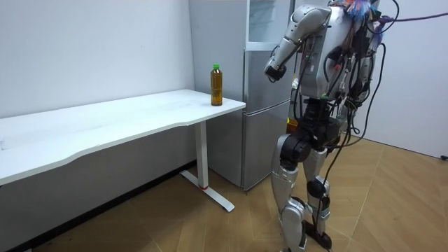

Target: Put the bottle in the upper fridge

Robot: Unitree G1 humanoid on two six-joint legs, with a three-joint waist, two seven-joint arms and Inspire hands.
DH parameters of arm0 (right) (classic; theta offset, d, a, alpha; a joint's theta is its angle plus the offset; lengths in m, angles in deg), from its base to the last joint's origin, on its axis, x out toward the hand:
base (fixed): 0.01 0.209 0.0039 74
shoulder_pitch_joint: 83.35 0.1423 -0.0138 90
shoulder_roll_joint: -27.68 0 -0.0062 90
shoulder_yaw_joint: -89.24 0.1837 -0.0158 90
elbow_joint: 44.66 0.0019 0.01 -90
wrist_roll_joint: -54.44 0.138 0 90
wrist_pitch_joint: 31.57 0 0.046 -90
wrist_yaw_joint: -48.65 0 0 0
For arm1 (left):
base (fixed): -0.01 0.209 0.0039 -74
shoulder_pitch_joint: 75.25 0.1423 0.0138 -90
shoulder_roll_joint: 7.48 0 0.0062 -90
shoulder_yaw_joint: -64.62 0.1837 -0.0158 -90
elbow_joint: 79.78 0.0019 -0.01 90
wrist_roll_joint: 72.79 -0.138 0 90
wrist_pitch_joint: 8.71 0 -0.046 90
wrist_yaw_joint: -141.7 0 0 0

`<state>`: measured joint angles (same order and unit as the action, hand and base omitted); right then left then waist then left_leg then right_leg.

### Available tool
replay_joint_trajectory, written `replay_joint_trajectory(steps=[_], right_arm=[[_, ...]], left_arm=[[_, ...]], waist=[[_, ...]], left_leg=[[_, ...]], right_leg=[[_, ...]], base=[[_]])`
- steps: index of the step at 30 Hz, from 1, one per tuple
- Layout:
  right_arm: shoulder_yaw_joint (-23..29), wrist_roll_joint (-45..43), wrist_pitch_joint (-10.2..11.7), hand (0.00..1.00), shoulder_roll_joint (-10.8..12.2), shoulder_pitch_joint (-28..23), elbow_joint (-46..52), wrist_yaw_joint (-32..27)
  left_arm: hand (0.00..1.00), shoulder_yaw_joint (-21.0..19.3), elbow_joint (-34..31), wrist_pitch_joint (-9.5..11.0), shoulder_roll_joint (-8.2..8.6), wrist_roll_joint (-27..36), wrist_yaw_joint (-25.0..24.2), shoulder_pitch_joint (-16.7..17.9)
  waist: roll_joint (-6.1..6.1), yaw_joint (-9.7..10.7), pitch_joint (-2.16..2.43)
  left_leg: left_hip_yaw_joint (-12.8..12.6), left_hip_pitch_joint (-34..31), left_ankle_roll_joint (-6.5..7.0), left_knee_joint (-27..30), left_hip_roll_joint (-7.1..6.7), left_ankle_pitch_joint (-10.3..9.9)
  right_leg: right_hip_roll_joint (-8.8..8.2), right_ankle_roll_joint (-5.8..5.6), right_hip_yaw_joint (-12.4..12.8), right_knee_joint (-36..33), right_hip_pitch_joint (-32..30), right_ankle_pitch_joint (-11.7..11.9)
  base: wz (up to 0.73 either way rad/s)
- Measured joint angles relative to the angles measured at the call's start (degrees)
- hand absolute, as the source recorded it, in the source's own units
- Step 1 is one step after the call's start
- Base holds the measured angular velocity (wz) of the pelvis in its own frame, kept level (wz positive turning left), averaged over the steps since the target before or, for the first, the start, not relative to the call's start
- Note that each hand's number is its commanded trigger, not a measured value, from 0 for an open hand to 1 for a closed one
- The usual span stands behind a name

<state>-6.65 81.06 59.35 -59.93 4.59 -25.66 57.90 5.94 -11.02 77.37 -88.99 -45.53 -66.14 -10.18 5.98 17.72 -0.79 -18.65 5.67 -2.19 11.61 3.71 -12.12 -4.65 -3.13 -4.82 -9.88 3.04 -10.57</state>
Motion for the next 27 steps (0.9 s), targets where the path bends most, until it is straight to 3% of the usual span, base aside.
replay_joint_trajectory(steps=[7,16,19,21,23,25,27], right_arm=[[-0.1,0.2,0.8,0.00,0.0,-0.5,0.2,-1.0],[0.4,0.4,1.1,0.00,0.0,-1.1,-0.1,-0.9],[0.3,0.3,1.1,0.00,0.0,-1.2,-0.2,-1.0],[0.4,-0.7,1.2,0.00,0.1,-1.1,-0.2,-0.9],[0.2,-1.3,1.3,0.00,0.1,-0.8,-0.2,-0.9],[-0.3,-1.9,1.6,0.00,0.1,-0.6,-0.2,-0.9],[-0.9,-2.2,2.1,0.00,0.0,-0.8,-0.1,-1.0]], left_arm=[[0.00,0.0,1.3,0.1,0.03,0.0,0.3,-0.6],[0.00,-0.5,1.1,0.3,-0.12,-3.4,1.5,-0.7],[0.00,-2.0,-0.6,0.4,-0.15,-5.2,2.2,-0.7],[0.00,-4.6,-2.7,0.5,-0.34,-8.1,2.8,-0.7],[0.00,-6.4,-3.8,1.2,-0.49,-9.1,4.0,-0.8],[0.00,-7.8,-4.1,1.8,-1.02,-9.6,5.4,-0.8],[0.00,-10.0,-4.6,1.9,-2.58,-9.5,6.8,-0.8]], waist=[[-0.06,0.7,-0.07],[-0.95,-0.2,-0.68],[-1.01,-1.5,-0.67],[-1.00,-3.3,-0.62],[-1.07,-3.9,-0.56],[-1.20,-5.0,-0.46],[-1.30,-7.6,-0.40]], left_leg=[[-0.4,0.1,-0.01,0.0,0.10,0.0],[0.0,0.0,-0.01,0.1,0.22,0.0],[0.9,-0.3,-0.01,0.0,0.35,0.0],[2.3,-1.0,-0.01,0.1,0.44,0.0],[4.0,-2.0,-0.01,0.1,0.44,0.0],[5.5,-2.8,-0.03,0.2,0.51,0.0],[6.8,-3.2,-0.10,0.3,0.53,0.1]], right_leg=[[0.04,0.05,0.1,-0.5,-0.2,0.1],[0.11,0.05,-0.5,-0.7,-0.2,0.1],[0.13,0.08,-1.8,-0.8,0.0,0.0],[0.27,0.12,-2.6,-0.7,-0.1,0.0],[0.26,0.14,-4.3,-0.7,-0.1,0.0],[0.26,0.15,-6.2,-0.7,-0.1,0.0],[0.26,0.16,-7.7,-0.7,0.2,0.0]], base=[[0.00],[0.04],[0.16],[0.23],[0.47],[0.44],[0.26]])
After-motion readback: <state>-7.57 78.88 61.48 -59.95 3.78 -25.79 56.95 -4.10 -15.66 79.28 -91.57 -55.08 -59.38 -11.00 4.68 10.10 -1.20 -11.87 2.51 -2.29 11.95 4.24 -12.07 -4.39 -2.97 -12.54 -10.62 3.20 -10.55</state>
